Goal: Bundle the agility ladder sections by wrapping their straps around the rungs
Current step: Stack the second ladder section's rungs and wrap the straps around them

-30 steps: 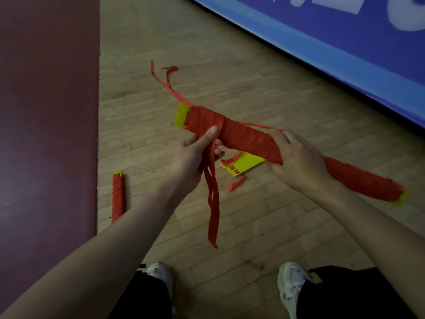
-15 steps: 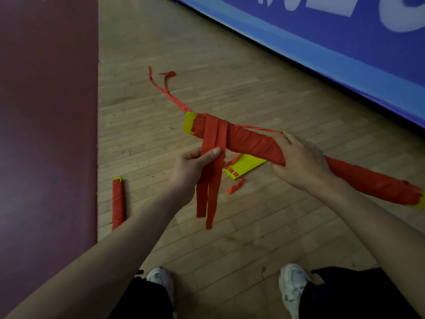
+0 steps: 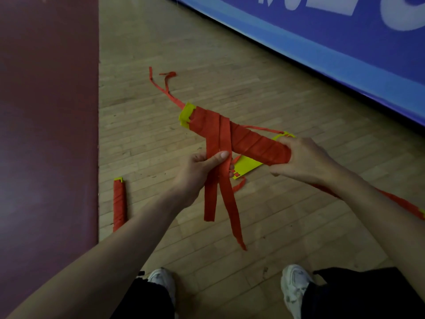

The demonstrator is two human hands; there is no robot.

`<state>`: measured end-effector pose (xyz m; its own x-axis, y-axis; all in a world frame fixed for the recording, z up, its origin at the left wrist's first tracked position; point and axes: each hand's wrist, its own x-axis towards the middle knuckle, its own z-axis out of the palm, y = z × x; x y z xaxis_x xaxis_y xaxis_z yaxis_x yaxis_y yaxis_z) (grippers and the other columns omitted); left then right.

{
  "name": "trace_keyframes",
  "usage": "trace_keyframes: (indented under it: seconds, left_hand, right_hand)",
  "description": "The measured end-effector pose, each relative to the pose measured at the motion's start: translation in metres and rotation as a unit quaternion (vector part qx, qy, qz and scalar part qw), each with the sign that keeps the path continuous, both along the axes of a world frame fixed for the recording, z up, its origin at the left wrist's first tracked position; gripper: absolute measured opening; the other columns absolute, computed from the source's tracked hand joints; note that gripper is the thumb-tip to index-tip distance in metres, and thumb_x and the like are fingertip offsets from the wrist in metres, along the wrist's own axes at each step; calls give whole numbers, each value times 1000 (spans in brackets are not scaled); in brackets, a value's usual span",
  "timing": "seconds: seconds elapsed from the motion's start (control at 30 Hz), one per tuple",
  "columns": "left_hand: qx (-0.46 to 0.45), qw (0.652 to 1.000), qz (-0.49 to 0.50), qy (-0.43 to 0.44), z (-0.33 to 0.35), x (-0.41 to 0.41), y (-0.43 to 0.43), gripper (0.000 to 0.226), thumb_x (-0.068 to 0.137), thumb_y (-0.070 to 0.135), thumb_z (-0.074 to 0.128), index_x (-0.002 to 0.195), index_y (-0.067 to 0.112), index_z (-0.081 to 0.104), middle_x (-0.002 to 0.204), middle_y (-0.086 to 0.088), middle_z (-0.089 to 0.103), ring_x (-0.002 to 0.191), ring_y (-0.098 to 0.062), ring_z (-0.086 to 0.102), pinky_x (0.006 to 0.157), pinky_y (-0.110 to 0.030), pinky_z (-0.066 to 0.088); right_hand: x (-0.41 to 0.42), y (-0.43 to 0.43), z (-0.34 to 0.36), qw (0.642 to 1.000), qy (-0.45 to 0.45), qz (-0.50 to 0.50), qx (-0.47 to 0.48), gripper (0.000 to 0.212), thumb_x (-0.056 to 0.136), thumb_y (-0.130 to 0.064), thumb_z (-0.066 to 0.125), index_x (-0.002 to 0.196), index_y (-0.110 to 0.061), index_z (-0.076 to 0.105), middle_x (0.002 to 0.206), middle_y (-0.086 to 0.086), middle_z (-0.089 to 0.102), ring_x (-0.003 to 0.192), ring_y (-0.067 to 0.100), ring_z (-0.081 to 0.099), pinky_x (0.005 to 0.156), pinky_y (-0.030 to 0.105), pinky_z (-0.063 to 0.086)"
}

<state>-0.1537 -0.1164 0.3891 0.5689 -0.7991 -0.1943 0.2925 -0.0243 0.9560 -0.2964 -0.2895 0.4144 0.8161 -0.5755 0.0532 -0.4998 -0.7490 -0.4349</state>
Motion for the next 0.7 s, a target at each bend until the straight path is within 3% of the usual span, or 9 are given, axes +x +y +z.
trace_keyframes:
  seconds: [0.13, 0.23, 0.3, 0.37, 0.47, 0.57, 0.63, 0.7]
  left_hand:
    - [-13, 1000, 7, -21, -1, 1, 0, 14, 92, 13, 57, 84, 4, 64, 68, -5, 68, 56, -14, 65, 57, -22, 54]
    - [-21, 999, 10, -47, -2, 3, -1, 15, 90, 17, 59, 84, 5, 65, 74, -7, 69, 58, -14, 65, 55, -22, 53]
    - [-30, 997, 11, -72, -3, 5, -1, 17, 88, 21, 60, 83, 6, 66, 75, -7, 69, 59, -14, 64, 57, -23, 53]
    - [-46, 995, 10, -91, -3, 5, -1, 21, 84, 27, 61, 79, 7, 65, 68, -4, 65, 53, -12, 57, 52, -22, 47]
    - [-86, 992, -12, -95, -2, 3, -1, 23, 82, 29, 59, 76, 7, 58, 55, 3, 51, 45, -7, 38, 53, -25, 27]
    - [-119, 989, -21, -84, 0, 2, -3, 22, 86, 24, 61, 76, 8, 51, 51, 8, 44, 43, -3, 32, 54, -27, 22]
    - [-144, 987, -21, -66, 0, 2, -4, 17, 86, 17, 61, 83, 9, 46, 53, 9, 44, 41, -2, 32, 49, -22, 23]
    - [-150, 987, -20, -49, 0, 3, -5, 12, 85, 15, 57, 84, 12, 46, 54, 9, 41, 41, -2, 31, 45, -18, 24]
  right_hand:
    - [-2, -4, 7, 989, -29, 37, 142, 20, 57, -13, 80, 73, -16, 68, 52, -12, 54, 50, 1, 48, 52, 20, 38]
    - [-4, -1, 8, 971, -27, 66, 227, 19, 53, -17, 75, 69, -12, 65, 57, -6, 51, 56, 9, 46, 57, 28, 36]
    - [-5, 2, 9, 955, -30, 95, 280, 15, 60, -7, 74, 63, -17, 63, 56, -5, 50, 56, 9, 45, 54, 26, 34]
    - [-6, 5, 9, 940, -33, 119, 318, 12, 60, -6, 69, 70, -9, 63, 58, -3, 50, 55, 8, 44, 50, 21, 35]
    - [-7, 1, 6, 923, -25, 145, 356, 39, 57, -11, 62, 87, 13, 56, 65, 10, 49, 55, 14, 45, 48, 21, 36]
    - [-6, -3, 0, 909, 2, 145, 390, 32, 61, -11, 61, 88, 7, 59, 69, 12, 54, 52, 15, 50, 49, 22, 41]
    - [-6, -4, -8, 874, 4, 135, 466, 21, 69, -9, 59, 89, -4, 62, 75, 8, 61, 60, 13, 57, 57, 24, 48]
    - [-5, -6, -16, 791, -24, 101, 602, 20, 74, -7, 54, 92, -4, 61, 80, 8, 63, 66, 15, 61, 62, 25, 51]
